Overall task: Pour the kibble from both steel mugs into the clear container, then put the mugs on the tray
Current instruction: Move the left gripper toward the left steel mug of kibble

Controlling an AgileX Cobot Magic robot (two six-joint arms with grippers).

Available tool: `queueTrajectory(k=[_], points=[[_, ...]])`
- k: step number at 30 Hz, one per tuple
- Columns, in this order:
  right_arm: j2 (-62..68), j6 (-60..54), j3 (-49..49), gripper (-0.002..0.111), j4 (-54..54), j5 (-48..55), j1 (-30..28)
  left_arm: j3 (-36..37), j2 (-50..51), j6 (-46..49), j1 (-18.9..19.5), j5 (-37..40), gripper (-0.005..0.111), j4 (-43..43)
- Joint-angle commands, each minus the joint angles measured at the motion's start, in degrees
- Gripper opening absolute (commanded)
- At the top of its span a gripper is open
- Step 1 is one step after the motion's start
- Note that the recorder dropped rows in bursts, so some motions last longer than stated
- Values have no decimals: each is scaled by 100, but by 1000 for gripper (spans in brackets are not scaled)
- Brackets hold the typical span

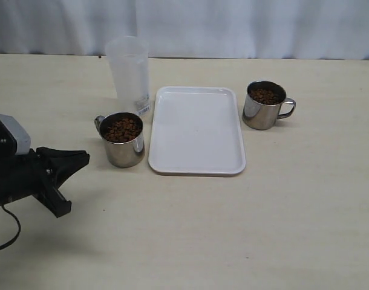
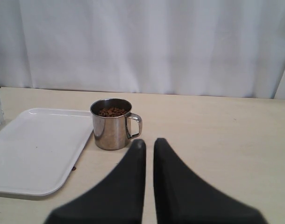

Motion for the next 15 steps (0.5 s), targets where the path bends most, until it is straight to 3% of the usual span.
queueTrajectory(k=[1, 6, 15], points=[[-17, -27, 13, 5, -35, -37, -30, -149, 199, -74, -16, -25, 17, 92], [-17, -27, 13, 5, -35, -37, -30, -306, 494, -71, -16, -243, 43, 94], [-17, -27, 13, 5, -35, -37, -30, -832, 926, -56, -16, -258, 64, 301]])
